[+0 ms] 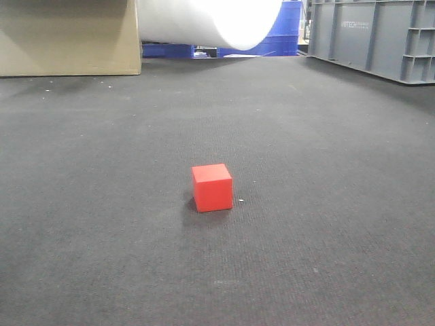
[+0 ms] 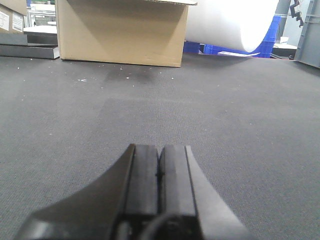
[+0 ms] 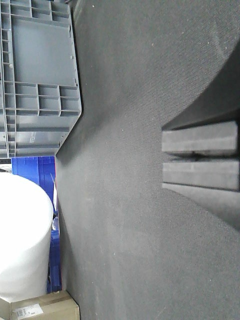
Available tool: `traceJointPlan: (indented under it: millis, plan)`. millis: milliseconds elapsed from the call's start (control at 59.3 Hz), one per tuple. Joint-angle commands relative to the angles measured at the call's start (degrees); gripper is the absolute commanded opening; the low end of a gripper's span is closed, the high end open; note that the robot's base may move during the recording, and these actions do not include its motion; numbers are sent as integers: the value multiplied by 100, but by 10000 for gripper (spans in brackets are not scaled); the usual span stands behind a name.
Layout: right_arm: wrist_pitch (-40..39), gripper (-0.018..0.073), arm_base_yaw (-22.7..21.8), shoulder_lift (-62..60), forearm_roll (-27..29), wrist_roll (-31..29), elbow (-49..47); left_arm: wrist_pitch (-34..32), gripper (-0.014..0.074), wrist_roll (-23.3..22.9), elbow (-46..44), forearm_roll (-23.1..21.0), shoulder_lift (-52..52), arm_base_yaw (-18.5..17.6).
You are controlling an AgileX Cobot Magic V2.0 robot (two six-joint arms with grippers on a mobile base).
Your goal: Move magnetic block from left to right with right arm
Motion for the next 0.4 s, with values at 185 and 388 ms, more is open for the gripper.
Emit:
traceJointPlan:
  millis: [185, 388]
  plan:
    - [-487, 48, -35, -116, 7, -59, -26, -514, -115, -25, 59, 0, -77, -10]
    - [-487, 48, -35, -116, 7, -59, -26, -514, -116, -25, 59, 0, -77, -10]
